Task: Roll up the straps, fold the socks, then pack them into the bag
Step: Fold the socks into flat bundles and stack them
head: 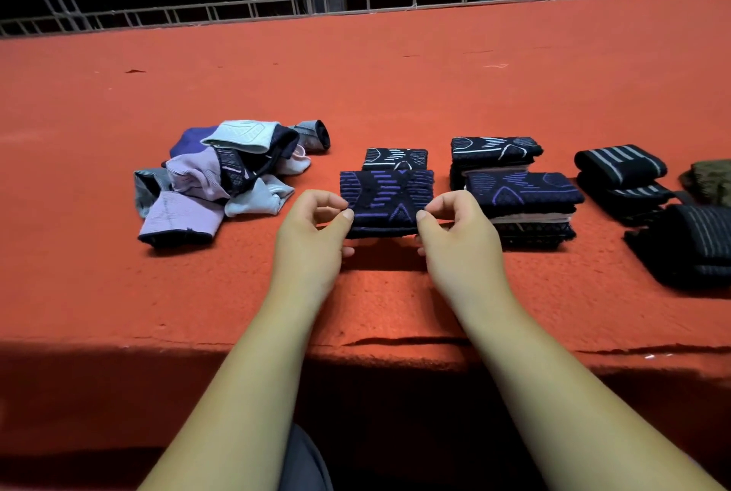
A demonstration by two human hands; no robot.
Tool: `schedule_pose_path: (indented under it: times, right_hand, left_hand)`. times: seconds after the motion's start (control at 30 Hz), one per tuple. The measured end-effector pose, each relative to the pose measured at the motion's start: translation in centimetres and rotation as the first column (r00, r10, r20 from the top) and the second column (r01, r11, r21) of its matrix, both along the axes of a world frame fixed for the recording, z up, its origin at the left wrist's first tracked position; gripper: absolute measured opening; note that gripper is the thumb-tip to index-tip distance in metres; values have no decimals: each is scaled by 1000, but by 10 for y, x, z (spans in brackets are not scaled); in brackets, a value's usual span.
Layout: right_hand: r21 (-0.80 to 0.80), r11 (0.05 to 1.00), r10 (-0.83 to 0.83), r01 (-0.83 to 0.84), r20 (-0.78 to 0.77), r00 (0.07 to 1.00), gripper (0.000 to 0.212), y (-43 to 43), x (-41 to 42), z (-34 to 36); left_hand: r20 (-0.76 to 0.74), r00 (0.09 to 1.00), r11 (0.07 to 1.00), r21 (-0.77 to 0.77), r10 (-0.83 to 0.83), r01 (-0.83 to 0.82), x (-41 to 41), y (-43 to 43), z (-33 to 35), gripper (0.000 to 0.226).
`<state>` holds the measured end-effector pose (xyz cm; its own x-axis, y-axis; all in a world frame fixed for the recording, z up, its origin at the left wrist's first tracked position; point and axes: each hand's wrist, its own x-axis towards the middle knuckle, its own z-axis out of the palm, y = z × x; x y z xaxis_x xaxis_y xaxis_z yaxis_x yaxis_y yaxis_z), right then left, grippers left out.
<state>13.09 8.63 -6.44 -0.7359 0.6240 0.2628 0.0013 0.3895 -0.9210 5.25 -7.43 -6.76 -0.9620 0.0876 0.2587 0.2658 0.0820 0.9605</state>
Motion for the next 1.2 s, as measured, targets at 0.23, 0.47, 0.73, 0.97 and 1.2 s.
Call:
schedule_pose_path:
  times: [0.23,0.47,0.73,0.97,1.2]
  right_hand:
    - [40,998,47,-47,4,999,35,-2,-23,23]
    - [-42,988,145,-146,-19,989,60,8,-47,38]
    - [-198,943,284,-268,56,957,89,28,-76,24]
    - [-78,960,280,-270,174,944,97,26,-79,13]
    - [204,955,197,-215,102,975,74,23,-72,3]
  left_hand:
    - [-24,999,999,-26,28,-29,-21,16,12,32]
    - [-150,987,982,-187,-50,21,-62,39,35,56]
    - [-212,975,973,-231,-65,14,-98,60,15,49]
    - [-108,986,885,-461,-130,67,-115,65,-18,64]
    - [-261,963,907,-418,-63,-54,-110,61,-19,66]
